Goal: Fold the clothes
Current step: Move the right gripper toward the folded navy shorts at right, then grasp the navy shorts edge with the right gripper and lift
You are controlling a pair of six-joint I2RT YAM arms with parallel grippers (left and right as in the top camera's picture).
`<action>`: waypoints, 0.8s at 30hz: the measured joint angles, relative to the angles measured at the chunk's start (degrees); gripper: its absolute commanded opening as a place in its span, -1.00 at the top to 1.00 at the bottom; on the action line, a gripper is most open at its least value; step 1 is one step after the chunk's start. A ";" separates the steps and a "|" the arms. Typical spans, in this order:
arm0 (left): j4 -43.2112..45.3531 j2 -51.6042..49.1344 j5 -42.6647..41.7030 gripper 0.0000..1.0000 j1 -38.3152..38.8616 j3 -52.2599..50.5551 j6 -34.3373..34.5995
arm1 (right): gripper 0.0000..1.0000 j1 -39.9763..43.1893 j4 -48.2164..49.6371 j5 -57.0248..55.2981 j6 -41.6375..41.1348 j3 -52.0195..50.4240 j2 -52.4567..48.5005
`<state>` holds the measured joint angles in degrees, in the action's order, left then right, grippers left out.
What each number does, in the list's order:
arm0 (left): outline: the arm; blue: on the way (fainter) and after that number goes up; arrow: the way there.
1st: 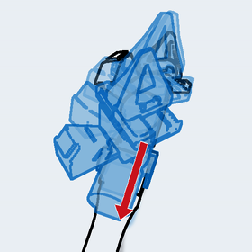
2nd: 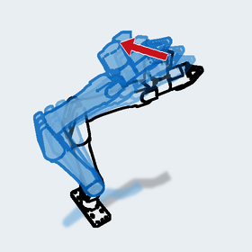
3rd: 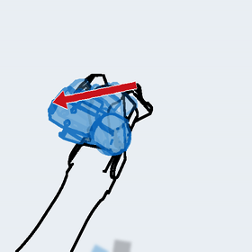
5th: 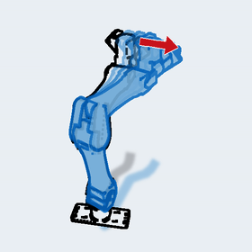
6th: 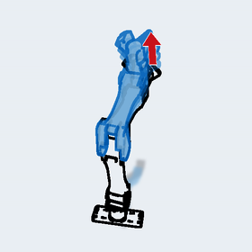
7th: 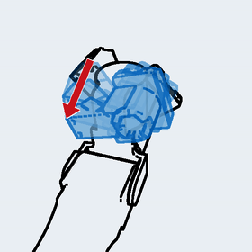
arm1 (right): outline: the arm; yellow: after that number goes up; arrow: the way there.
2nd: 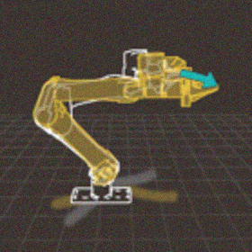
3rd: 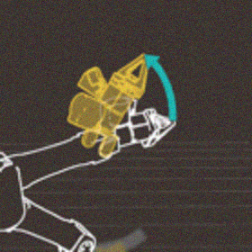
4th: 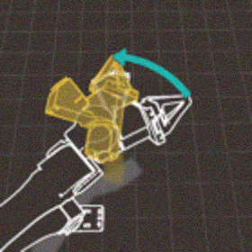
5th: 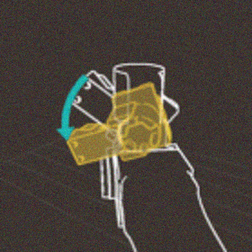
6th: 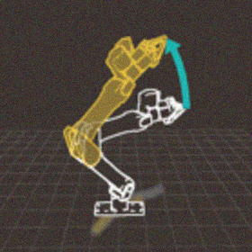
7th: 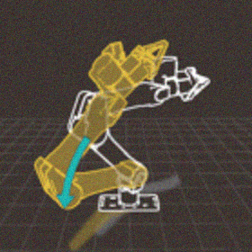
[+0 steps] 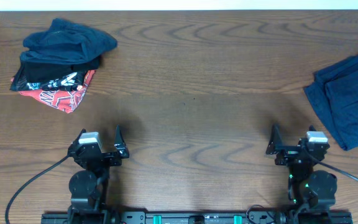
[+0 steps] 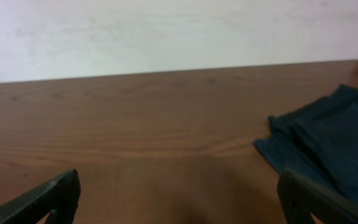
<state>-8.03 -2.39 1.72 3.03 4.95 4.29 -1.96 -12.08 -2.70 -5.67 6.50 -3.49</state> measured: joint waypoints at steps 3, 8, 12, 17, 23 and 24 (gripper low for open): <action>-3.34 -3.82 -0.02 -0.96 0.00 4.42 0.24 | -0.99 0.00 -0.90 -0.76 0.02 4.09 -5.11; -7.19 -13.75 -0.02 -0.96 0.00 13.44 0.28 | -0.98 0.00 -1.03 -1.44 0.00 11.96 -17.40; -12.02 -24.28 -0.02 -0.96 0.00 21.00 0.39 | -0.99 0.00 -4.68 -1.95 0.24 20.76 -30.71; -20.61 -37.53 -0.07 -0.96 0.00 30.29 0.42 | -0.98 0.00 -14.78 -2.10 2.84 33.35 -47.78; -29.40 -49.44 -1.73 -0.96 0.00 40.61 0.42 | -0.99 0.00 -23.37 -2.10 6.60 47.54 -66.82; -29.81 -50.40 -1.79 -0.96 0.00 41.68 0.42 | -0.98 0.00 -22.95 -2.16 6.82 48.41 -68.41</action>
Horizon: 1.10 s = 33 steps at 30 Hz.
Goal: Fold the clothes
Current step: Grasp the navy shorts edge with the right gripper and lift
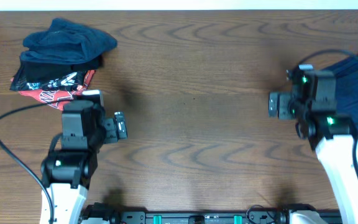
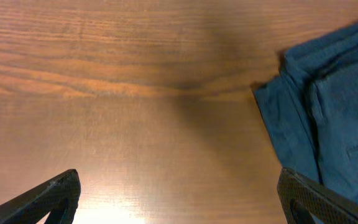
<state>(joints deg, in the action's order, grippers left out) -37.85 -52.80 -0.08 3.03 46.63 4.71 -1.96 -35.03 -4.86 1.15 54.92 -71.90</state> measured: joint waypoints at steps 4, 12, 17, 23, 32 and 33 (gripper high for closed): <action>-0.83 -1.42 -0.20 -0.96 0.00 1.57 0.00 | -0.99 0.42 4.98 -3.72 0.83 0.98 -4.92; -0.96 -1.42 -0.70 -0.96 0.00 1.60 0.00 | -0.12 11.28 16.35 -16.06 0.98 1.40 -15.78; -0.98 -1.42 -0.83 -0.96 0.00 1.60 0.00 | -0.05 16.52 20.90 -18.29 1.01 1.40 -21.27; -0.98 -1.42 -0.85 -0.96 0.00 1.62 0.00 | -0.13 18.49 23.02 -18.56 1.01 1.40 -25.97; -0.98 -1.42 -0.87 -0.96 0.00 1.62 0.00 | -0.12 18.62 28.59 -18.49 1.01 1.40 -32.63; -0.98 -1.42 -0.85 -0.96 0.00 1.62 0.00 | -0.03 18.62 29.03 -18.49 1.03 1.40 -33.22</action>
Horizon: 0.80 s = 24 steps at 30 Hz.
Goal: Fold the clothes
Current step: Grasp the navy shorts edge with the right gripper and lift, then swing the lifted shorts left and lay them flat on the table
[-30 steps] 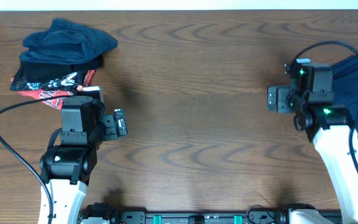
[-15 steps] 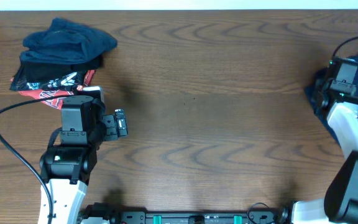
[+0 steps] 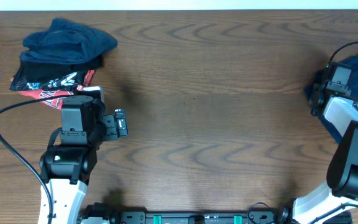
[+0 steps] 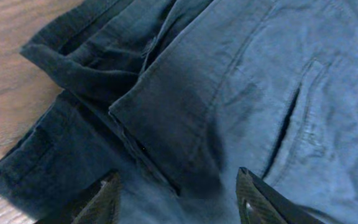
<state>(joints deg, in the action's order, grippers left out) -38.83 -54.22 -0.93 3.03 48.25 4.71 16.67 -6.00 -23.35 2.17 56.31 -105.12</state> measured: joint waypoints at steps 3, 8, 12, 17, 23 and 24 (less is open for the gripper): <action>0.00 0.00 0.00 -0.96 0.00 0.00 0.00 | 0.94 0.00 0.87 0.02 0.00 0.00 -1.20; 0.00 0.00 0.00 -0.96 0.00 0.00 0.00 | 0.98 0.02 1.16 -0.96 -2.19 0.22 -1.29; 0.00 0.00 0.00 -0.96 0.00 0.00 0.00 | 0.98 0.02 -1.03 -1.01 -2.84 1.75 0.66; 0.00 0.00 -0.02 -0.96 0.00 0.00 0.00 | 0.98 -0.57 -6.43 4.72 -2.84 7.48 9.20; 0.22 0.00 -0.02 -0.96 0.00 0.00 0.00 | 0.98 -10.64 -8.26 23.61 -1.88 16.33 19.82; 0.22 0.00 0.00 -0.96 0.00 0.00 0.00 | 0.98 -14.14 -7.85 26.58 -1.81 17.92 20.96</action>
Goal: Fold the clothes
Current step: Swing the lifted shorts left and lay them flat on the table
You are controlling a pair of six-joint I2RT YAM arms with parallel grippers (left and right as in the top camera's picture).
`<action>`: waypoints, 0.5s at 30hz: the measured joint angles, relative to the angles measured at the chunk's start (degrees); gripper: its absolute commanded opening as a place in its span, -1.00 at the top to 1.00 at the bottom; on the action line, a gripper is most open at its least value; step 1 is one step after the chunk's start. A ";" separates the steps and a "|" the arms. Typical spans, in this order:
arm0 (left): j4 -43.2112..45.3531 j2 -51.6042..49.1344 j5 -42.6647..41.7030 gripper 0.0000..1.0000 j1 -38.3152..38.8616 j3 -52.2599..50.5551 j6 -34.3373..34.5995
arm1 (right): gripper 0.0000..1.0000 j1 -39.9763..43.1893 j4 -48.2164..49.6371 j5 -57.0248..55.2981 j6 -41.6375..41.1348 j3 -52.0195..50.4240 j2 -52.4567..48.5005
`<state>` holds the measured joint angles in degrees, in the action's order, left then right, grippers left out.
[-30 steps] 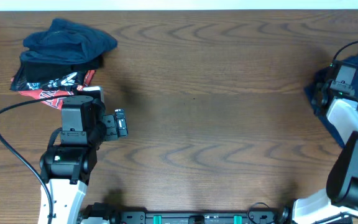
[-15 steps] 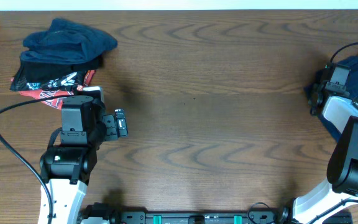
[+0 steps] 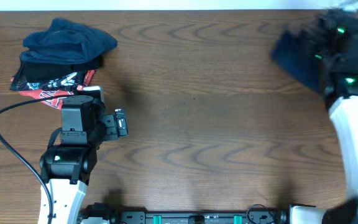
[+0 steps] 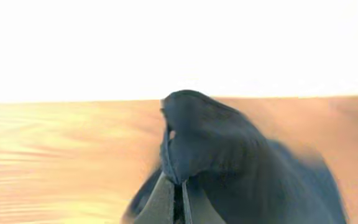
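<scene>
A dark blue garment hangs lifted over the far right of the table, blurred by motion. The right wrist view shows my right gripper shut on a bunched edge of this garment, jaws pressed together with cloth draped over them. In the overhead view the right gripper is hidden under its wrist. A pile of clothes, dark blue and black on top with a red printed piece below, lies at the far left. My left gripper is open just below and right of that pile, holding nothing.
The brown wooden table runs wide between the two arms. The left arm's black cable loops along the left side. The table's far edge meets a white wall just behind the right gripper.
My right gripper was open, low over the flat blue garment at the right edge. Now it is shut on the garment, which is lifted and further back and left. The left arm has not moved.
Both arms rested open at the near edge, the blue garment flat at the right, the pile at the left. Then both were out, the left by the pile and the right near the garment. The right was then low over the garment and now holds it raised.
</scene>
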<state>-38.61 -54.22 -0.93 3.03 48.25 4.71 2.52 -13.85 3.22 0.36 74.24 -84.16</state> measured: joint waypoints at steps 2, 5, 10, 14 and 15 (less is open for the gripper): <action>0.00 0.00 -0.02 -0.96 0.00 0.00 0.00 | 0.98 -5.51 0.50 3.78 0.15 2.19 1.07; 0.00 0.00 -0.02 -0.96 0.00 0.00 0.00 | 0.97 -13.62 0.57 7.32 0.31 6.03 1.73; 0.00 0.00 -0.02 -0.96 0.00 0.00 0.00 | 0.98 -16.55 -1.77 8.98 0.07 10.80 2.69; 0.02 0.00 -0.02 -0.96 0.00 0.00 0.00 | 0.98 -14.60 -5.92 8.04 -0.11 11.82 4.28; 0.00 0.00 -0.02 -0.96 0.00 0.00 0.00 | 0.98 -13.88 -6.91 7.06 -0.13 11.98 4.50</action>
<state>-38.61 -54.22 -0.95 3.03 48.25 4.71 -11.35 -20.75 10.28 0.23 86.21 -79.66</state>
